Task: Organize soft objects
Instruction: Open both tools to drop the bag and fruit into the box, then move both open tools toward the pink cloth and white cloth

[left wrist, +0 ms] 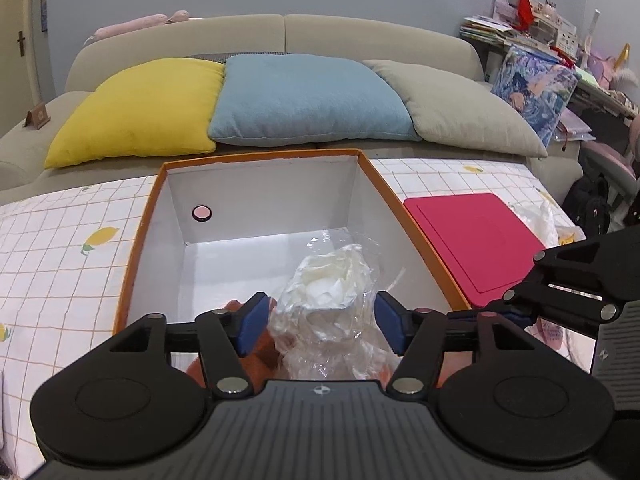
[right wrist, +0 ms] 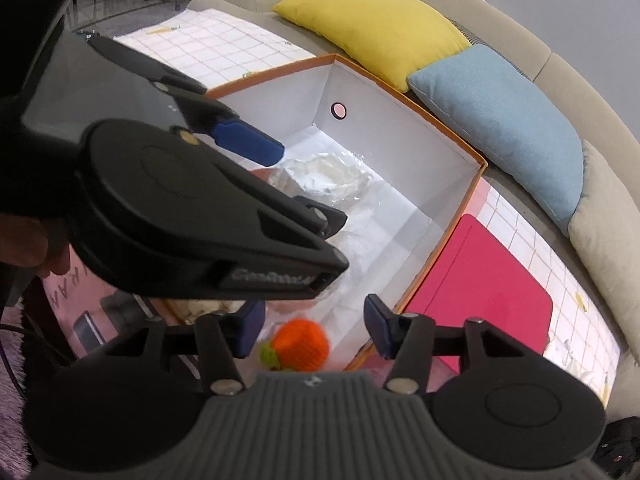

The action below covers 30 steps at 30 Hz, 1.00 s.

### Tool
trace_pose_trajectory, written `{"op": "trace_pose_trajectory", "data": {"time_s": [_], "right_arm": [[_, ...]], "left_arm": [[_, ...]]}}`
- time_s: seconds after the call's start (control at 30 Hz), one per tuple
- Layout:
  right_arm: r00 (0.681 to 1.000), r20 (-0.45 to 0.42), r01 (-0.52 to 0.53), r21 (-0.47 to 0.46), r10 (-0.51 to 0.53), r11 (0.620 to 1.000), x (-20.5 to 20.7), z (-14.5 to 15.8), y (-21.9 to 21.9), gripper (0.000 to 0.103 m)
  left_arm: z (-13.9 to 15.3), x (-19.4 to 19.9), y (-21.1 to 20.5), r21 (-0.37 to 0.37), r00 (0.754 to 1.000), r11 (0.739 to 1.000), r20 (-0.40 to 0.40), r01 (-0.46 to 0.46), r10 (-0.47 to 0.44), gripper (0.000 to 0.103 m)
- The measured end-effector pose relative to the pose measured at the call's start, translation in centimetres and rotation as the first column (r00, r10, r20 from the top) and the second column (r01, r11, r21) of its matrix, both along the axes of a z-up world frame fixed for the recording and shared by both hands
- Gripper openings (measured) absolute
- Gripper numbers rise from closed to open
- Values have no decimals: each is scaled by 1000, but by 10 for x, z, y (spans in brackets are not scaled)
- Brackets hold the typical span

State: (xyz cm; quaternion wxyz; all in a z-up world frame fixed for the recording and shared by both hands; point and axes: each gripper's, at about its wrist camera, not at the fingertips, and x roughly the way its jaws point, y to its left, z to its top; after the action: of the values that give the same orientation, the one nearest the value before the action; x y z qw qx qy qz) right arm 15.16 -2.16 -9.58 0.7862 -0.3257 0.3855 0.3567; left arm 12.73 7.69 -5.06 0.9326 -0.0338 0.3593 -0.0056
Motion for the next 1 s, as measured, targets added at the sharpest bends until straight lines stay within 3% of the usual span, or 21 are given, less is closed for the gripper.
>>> {"op": "trace_pose_trajectory", "data": {"time_s": [0.17,0.27,0.5,0.7,0.9,1.0], "right_arm": [[1000,8,8,24,-8,1000,-7,8,-4,60],[1000,22,20,47,-21,999,-15,14,-10,67],[993,35,108,150,-115,983,-28,36,-33,69],[969,7,237,251,-246,939,-38,51,-70,70],[923,-19,372,306,-385,876,-46,56,-112,70],[897,-32,429,310,-441,849,-49,55,-131,71]], "left_arm": [[9,-9,4,-14,1000,1000,16,-18,19,80],[15,-16,6,-31,999,999,14,-36,36,80],[29,-37,1,-61,995,996,65,-72,76,80],[40,-54,-17,-69,991,997,126,-43,51,79],[46,-68,-39,-64,986,998,169,15,-3,79],[46,-70,-47,-97,987,994,161,46,-30,79]]}}
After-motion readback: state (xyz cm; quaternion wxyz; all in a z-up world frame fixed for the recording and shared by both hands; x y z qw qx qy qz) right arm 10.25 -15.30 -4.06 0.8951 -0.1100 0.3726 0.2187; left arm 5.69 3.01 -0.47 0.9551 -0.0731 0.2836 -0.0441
